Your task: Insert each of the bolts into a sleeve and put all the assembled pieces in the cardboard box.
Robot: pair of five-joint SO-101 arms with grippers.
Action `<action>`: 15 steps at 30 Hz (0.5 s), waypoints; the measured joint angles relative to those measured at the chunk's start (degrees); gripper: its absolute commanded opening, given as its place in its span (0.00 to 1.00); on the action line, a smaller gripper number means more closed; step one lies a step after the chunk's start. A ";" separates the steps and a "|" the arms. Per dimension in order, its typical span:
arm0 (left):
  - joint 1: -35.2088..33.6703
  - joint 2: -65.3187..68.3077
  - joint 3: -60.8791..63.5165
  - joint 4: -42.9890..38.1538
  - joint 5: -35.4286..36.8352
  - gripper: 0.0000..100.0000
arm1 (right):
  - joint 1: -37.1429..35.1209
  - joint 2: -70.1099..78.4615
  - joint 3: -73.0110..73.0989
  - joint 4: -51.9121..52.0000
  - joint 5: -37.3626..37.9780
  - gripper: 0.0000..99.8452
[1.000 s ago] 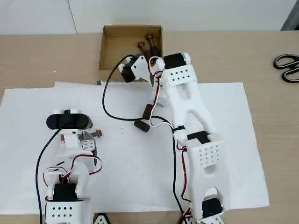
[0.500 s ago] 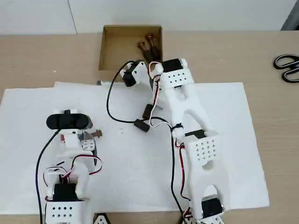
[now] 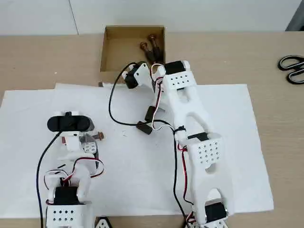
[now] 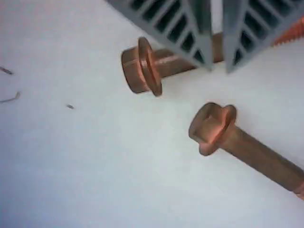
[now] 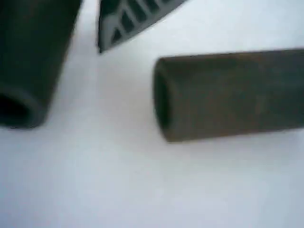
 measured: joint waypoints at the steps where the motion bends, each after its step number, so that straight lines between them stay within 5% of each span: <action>1: 0.00 0.00 0.00 0.00 0.00 0.01 | 0.09 0.00 -0.18 -0.26 0.00 0.04; 15: 0.00 0.00 0.00 0.00 0.00 0.01 | 0.18 0.97 -3.69 1.14 -8.97 0.00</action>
